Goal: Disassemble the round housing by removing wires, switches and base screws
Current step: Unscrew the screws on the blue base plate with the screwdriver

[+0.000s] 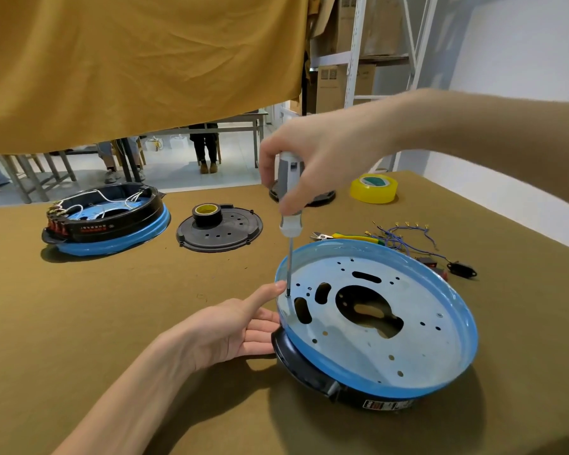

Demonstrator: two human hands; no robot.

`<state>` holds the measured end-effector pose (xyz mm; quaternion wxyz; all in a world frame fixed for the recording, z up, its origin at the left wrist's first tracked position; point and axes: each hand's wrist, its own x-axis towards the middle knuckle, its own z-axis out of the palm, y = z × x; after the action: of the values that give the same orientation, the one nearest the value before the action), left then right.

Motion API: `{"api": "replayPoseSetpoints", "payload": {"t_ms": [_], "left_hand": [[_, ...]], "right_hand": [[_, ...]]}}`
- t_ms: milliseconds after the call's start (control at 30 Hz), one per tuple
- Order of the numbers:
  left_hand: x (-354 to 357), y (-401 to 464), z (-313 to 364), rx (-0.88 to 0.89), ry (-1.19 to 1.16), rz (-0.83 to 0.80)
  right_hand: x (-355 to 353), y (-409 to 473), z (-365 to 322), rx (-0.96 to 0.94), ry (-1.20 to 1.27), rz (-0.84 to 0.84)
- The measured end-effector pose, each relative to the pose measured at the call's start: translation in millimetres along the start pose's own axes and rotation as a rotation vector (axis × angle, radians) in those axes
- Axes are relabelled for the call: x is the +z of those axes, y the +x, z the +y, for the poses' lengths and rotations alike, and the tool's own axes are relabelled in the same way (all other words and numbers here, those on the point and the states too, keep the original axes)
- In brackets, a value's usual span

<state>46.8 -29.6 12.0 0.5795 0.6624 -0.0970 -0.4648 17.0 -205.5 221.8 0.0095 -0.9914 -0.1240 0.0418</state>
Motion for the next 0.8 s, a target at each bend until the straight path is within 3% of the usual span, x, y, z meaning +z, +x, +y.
{"api": "replayPoseSetpoints", "payload": {"t_ms": [67, 133, 233, 300, 467, 633, 700, 800], "left_hand": [[0, 0, 1, -0.004, -0.012, -0.005], [0, -1, 1, -0.008, -0.017, -0.015], [-1, -1, 1, -0.007, -0.007, -0.013], [-1, 0, 0, -0.001, -0.007, -0.015], [0, 0, 0, -0.008, -0.015, -0.006], [-1, 0, 0, -0.01, 0.001, -0.009], [-1, 1, -1, -0.011, -0.001, -0.012], [0, 0, 0, -0.014, -0.004, -0.012]], "right_hand": [[10, 4, 0, 0.09, -0.171, 0.098], [12, 7, 2, 0.107, -0.164, 0.162], [1, -1, 1, -0.005, 0.106, 0.028], [-4, -6, 0, -0.061, 0.152, -0.046], [8, 1, -2, 0.139, -0.196, 0.095], [-3, -3, -5, -0.015, 0.123, -0.023], [-3, -5, -5, -0.042, 0.122, -0.052], [4, -1, -4, 0.107, -0.07, -0.008]]}}
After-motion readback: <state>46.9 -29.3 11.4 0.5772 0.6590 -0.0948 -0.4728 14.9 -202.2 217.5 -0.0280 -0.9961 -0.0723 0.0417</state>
